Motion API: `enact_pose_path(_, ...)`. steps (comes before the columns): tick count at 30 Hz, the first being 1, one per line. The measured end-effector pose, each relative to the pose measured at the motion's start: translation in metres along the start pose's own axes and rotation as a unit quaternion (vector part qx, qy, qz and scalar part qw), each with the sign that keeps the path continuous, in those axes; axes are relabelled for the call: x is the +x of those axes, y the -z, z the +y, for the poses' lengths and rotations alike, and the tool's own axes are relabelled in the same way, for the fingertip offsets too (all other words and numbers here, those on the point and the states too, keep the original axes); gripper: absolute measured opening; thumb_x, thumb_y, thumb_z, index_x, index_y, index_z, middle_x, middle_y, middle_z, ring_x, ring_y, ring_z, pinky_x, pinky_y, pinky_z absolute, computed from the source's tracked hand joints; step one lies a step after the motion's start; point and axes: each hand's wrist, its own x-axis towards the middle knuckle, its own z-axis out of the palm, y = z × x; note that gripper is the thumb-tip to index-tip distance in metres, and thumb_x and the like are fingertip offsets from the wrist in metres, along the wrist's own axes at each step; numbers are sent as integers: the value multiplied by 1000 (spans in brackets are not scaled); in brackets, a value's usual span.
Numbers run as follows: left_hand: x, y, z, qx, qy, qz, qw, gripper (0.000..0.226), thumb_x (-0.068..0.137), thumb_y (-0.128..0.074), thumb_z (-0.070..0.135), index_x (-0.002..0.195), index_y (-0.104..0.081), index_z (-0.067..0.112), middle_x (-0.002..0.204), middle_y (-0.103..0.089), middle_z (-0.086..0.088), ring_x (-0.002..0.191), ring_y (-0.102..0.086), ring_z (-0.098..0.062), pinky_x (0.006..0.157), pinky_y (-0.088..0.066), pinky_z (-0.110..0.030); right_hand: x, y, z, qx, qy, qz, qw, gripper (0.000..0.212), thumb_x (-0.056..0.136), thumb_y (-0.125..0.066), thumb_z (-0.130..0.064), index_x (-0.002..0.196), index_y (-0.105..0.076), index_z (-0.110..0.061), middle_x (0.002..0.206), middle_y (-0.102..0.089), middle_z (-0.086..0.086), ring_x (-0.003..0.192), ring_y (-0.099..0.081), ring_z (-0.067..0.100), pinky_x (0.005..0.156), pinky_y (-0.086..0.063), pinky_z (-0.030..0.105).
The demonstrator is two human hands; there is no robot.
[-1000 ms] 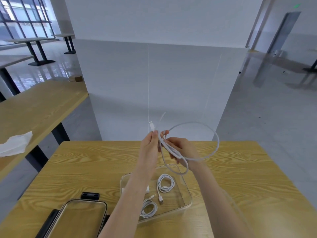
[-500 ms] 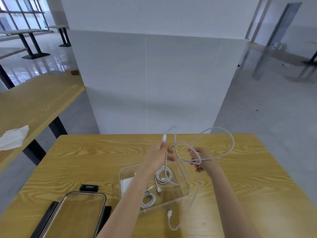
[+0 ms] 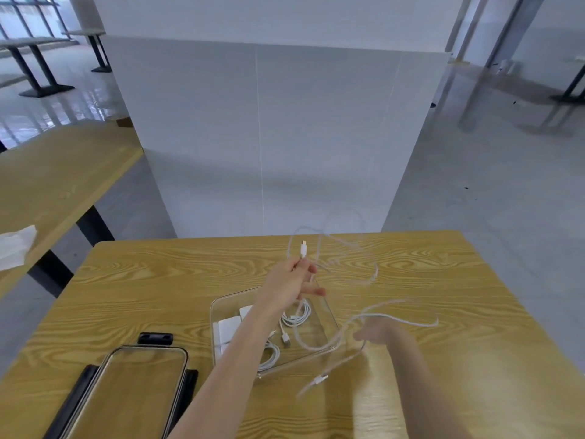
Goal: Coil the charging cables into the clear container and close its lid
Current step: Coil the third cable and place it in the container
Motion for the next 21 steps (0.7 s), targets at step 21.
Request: enact_pose_path(21,-7,25,20,-348,-128,5,929,26,99,-35,16,100,-60,6,72,-69,-7,64,-64,-17,67,-50,-34,-84,41,-108,491,443,10,750,45,101,-28,-36,106,-68,-17,82,-69,0,81,-64,19,85,-51,30)
